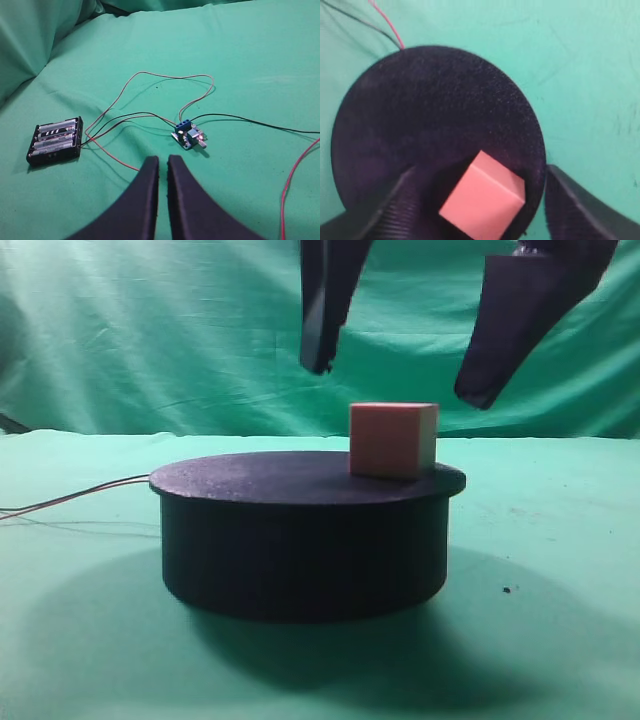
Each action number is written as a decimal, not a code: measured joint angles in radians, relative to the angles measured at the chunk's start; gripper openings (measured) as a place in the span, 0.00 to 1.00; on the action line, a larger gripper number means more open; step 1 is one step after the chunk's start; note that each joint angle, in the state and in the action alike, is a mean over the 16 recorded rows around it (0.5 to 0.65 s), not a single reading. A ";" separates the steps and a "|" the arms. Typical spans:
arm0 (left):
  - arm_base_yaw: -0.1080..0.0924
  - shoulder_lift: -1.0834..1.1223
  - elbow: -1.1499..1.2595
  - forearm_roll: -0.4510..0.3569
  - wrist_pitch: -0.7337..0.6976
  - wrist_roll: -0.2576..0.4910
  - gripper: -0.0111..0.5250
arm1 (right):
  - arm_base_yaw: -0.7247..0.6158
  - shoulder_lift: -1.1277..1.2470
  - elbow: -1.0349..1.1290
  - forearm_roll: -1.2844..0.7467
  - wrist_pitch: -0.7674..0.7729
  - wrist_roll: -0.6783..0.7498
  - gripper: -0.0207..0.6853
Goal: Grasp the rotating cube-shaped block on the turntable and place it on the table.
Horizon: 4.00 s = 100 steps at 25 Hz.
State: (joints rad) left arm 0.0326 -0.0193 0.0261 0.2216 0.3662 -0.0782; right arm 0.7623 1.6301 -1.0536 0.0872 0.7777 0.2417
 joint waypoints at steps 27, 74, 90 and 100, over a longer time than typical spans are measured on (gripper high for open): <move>0.000 0.000 0.000 0.000 0.000 0.000 0.02 | -0.216 -0.055 0.166 0.000 -0.031 -0.111 0.49; 0.000 0.000 0.000 0.000 0.000 0.000 0.02 | -0.294 -1.079 0.510 -0.049 -0.100 -0.305 0.03; 0.000 0.000 0.000 0.000 0.000 0.000 0.02 | -0.611 -1.527 0.965 -0.046 -0.384 -0.345 0.03; 0.000 0.000 0.000 0.000 0.000 0.000 0.02 | -0.655 -1.639 1.078 -0.028 -0.398 -0.346 0.03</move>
State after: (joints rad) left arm 0.0326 -0.0193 0.0261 0.2216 0.3662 -0.0782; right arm 0.1073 -0.0088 0.0240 0.0588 0.3798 -0.1044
